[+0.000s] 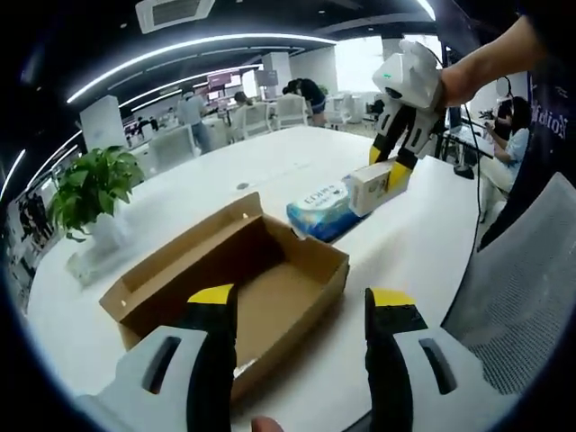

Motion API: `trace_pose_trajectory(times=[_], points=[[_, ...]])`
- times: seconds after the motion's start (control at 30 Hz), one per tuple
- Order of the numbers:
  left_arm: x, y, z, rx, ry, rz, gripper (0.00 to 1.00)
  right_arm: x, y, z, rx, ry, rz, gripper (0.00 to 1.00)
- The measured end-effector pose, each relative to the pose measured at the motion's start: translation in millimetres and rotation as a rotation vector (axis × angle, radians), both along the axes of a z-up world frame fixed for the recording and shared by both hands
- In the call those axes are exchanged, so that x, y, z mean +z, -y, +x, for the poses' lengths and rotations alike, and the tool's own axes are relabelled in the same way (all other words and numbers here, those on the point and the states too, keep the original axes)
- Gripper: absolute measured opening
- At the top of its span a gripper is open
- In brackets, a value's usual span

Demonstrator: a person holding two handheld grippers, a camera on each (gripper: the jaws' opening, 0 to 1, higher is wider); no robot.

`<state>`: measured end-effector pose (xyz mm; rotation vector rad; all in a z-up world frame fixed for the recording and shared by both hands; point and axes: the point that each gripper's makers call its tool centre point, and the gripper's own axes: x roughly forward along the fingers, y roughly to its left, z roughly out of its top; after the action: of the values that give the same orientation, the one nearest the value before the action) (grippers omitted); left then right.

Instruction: Operate the shoe box by opening the lid, removing the specified soft item, and placing it in the target area until the item is outside and the box remains undamaged.

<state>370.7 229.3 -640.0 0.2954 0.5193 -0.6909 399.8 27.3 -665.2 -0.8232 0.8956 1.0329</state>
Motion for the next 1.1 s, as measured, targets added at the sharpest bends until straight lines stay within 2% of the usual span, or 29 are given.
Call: trace_pose_trajectory(times=[0.23, 0.67, 1.1], points=[[-1.7, -1.9, 1.0, 0.006, -0.004, 0.009, 0.56, -5.6, 12.5, -4.4, 0.001, -0.011, -0.011, 0.16], [-4.1, -5.8, 2.9, 0.024, -0.010, 0.016, 0.56, -9.0, 28.8, 3.7, 0.005, -0.019, -0.020, 0.16], [-5.2, -10.3, 3.3, 0.044, -0.016, 0.020, 0.56, -3.6, 45.6, 23.6, 0.006, -0.012, -0.028, 0.16]])
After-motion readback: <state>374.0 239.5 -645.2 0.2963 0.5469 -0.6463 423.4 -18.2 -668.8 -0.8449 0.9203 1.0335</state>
